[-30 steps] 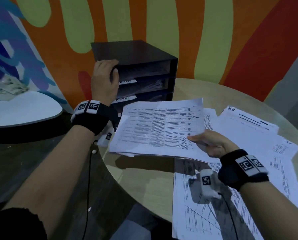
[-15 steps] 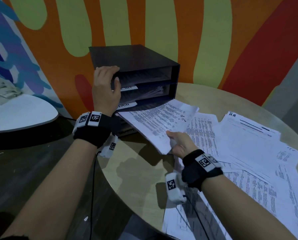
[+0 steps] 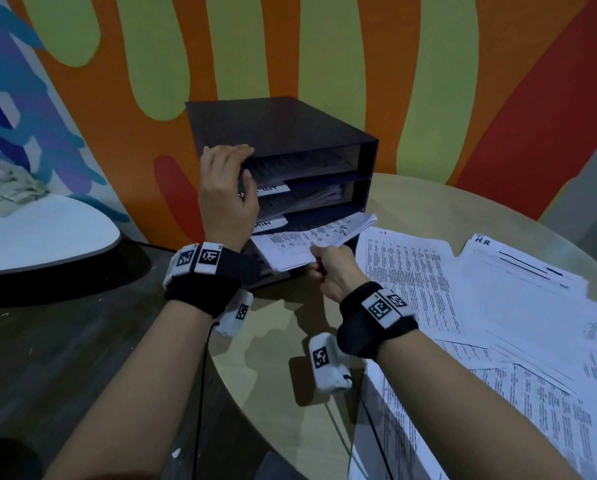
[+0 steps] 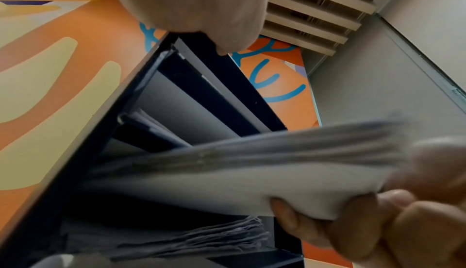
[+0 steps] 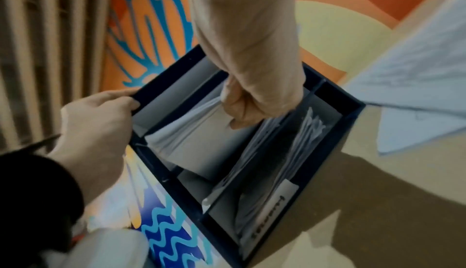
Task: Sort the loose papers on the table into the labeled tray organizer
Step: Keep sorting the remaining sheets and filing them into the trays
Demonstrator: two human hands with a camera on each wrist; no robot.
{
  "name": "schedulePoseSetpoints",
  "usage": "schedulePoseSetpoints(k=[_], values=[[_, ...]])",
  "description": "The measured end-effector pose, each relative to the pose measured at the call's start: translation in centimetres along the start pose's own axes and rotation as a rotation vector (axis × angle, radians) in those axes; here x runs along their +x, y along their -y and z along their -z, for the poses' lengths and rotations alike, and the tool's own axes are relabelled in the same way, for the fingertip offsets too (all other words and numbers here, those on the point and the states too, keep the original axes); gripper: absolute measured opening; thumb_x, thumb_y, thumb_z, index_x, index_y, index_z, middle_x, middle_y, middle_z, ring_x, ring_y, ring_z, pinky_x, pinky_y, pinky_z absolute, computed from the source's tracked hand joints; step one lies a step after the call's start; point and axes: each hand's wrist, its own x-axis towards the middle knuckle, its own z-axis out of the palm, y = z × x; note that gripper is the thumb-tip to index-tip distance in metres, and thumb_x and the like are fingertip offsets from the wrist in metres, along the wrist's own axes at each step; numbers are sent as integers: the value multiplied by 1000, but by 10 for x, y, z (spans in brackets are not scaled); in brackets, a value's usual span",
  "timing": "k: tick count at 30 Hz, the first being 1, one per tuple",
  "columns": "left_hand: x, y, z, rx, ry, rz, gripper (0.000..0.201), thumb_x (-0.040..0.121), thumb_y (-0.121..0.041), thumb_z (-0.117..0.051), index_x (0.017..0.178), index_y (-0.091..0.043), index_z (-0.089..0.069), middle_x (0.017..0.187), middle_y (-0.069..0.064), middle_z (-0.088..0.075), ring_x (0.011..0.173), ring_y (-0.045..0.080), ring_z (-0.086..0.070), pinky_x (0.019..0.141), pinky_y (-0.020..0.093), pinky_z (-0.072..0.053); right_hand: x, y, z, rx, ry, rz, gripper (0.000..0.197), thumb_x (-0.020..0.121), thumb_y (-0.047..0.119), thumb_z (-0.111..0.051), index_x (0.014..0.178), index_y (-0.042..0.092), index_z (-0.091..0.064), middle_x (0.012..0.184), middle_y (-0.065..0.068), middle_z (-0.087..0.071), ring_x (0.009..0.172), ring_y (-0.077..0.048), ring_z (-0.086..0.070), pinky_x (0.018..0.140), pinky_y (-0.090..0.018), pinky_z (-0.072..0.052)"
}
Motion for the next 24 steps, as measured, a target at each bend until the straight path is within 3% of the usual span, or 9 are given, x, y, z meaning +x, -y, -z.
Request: schedulePoseSetpoints(k=[5,8,11,13,15,19,21,22,24], values=[[0,2,0,1,9,-9,30,89,-1,-48,114,-3,-64,114,10,-65,115,23,-47,114,39,-28,0,3,-23,-32,17,-51,29,95,-9,-48,116,1,-33,105,-26,-51,59,-26,-60,35,-21,-45],[-1,2,0,-4,5,-12,30,88,0,-49,114,-2,-65,114,11,-65,115,22,-45,115,39,-28,1,13,-35,-12,57,-14,36,97,-11,-40,128,0,-27,86,-24,-53,61,-26,-62,37,-21,-46],[-1,2,-1,-5,-4,-9,30,88,0,-49,114,-2,-65,113,11,-65,114,22,-45,115,40,-28,9,17,-43,4,119,-17,46,96,-13,-37,139,-6,-23,90,-29,-53,58,-29,-65,36,-23,-48],[-1,1,-2,-11,-10,-10,30,87,2,-50,112,-1,-65,112,11,-65,113,22,-46,113,44,-30,14,19,-45,13,119,-22,45,96,-14,-37,139,-12,-24,114,-37,-53,77,-35,-69,46,-27,-55],[0,1,-2,-20,-14,-7,30,86,2,-50,112,-1,-65,112,11,-65,113,22,-46,111,47,-31,21,18,-46,41,101,-34,45,95,-11,-40,139,-14,-31,136,-32,-46,108,-34,-63,60,-26,-58],[-1,3,-2,-21,0,-12,31,86,2,-51,113,-1,-65,113,11,-65,114,23,-47,112,46,-32,39,19,-52,180,-42,-239,45,105,20,-36,148,9,-30,147,-15,-42,109,-21,-60,89,-28,-54],[0,3,-2,-14,4,-20,31,85,3,-51,113,-1,-65,113,11,-65,113,24,-47,112,46,-31,46,12,-54,-608,-67,82,55,102,52,-25,149,24,-33,150,-4,-42,133,-24,-46,106,-34,-38],[0,3,-2,-12,4,-21,31,85,4,-51,113,-1,-65,113,11,-65,113,25,-48,112,45,-31,45,12,-53,-590,-70,106,57,101,52,-25,149,23,-36,150,-6,-42,136,-30,-41,108,-39,-35],[0,2,-1,-8,7,-16,31,85,3,-51,113,-1,-65,114,11,-65,114,25,-48,112,45,-31,36,18,-48,139,26,-169,46,103,22,-37,146,4,-38,139,-26,-48,118,-44,-52,98,-47,-47]])
